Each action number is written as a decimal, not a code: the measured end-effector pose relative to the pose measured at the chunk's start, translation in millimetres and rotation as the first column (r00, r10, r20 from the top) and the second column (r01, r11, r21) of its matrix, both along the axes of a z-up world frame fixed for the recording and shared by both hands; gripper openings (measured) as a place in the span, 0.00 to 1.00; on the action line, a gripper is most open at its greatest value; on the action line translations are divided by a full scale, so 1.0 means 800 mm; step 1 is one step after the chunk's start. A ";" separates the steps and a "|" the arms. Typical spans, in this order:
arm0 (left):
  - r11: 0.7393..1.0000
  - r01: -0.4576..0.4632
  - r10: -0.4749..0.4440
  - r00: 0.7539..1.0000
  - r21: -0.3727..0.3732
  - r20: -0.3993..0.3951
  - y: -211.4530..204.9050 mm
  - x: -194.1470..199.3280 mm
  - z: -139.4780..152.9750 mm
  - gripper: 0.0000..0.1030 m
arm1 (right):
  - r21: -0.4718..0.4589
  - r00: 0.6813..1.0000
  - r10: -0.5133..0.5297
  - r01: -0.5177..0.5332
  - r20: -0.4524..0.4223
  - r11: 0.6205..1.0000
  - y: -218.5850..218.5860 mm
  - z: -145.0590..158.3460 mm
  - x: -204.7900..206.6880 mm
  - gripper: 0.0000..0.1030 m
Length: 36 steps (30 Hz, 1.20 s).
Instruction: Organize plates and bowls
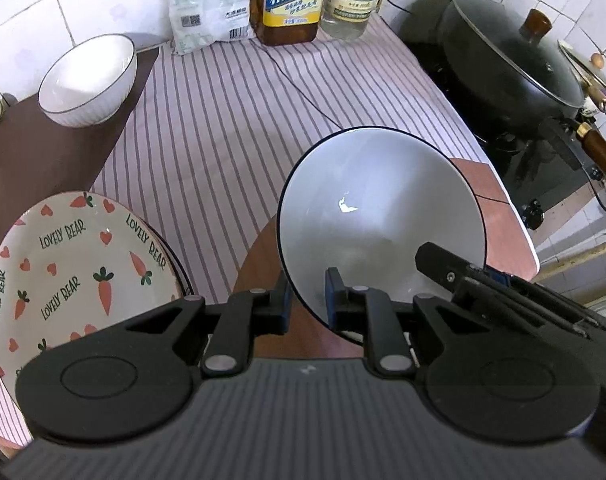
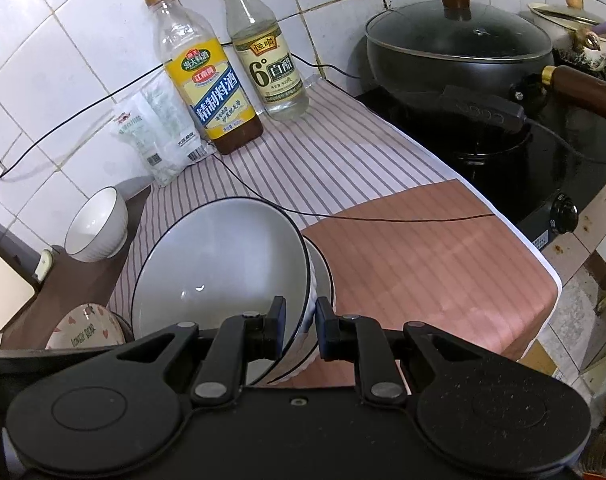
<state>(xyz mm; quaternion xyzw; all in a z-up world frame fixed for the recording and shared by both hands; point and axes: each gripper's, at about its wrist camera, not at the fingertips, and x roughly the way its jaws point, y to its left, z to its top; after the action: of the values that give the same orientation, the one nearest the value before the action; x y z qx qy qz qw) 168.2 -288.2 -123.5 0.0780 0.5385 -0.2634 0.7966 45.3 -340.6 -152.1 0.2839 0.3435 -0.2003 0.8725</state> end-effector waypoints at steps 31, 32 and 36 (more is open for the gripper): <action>0.997 -0.037 0.035 0.999 -0.074 -0.027 0.008 0.011 -0.024 0.15 | -0.208 0.971 0.207 -0.228 -0.117 0.951 0.004 0.011 0.020 0.32; 0.997 -0.033 0.032 0.999 -0.073 -0.025 0.008 0.010 -0.024 0.15 | -0.207 0.971 0.215 -0.233 -0.108 0.950 0.002 0.010 0.018 0.32; 0.996 -0.041 0.038 0.999 -0.080 -0.031 0.010 0.011 -0.025 0.15 | -0.209 0.969 0.228 -0.242 -0.090 0.948 -0.001 0.006 0.016 0.32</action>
<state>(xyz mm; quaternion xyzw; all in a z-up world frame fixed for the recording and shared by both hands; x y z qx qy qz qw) 177.2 -280.0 -143.3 0.0314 0.5405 -0.2702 0.7962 57.8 -341.3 -147.2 0.1368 0.3789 -0.1405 0.9044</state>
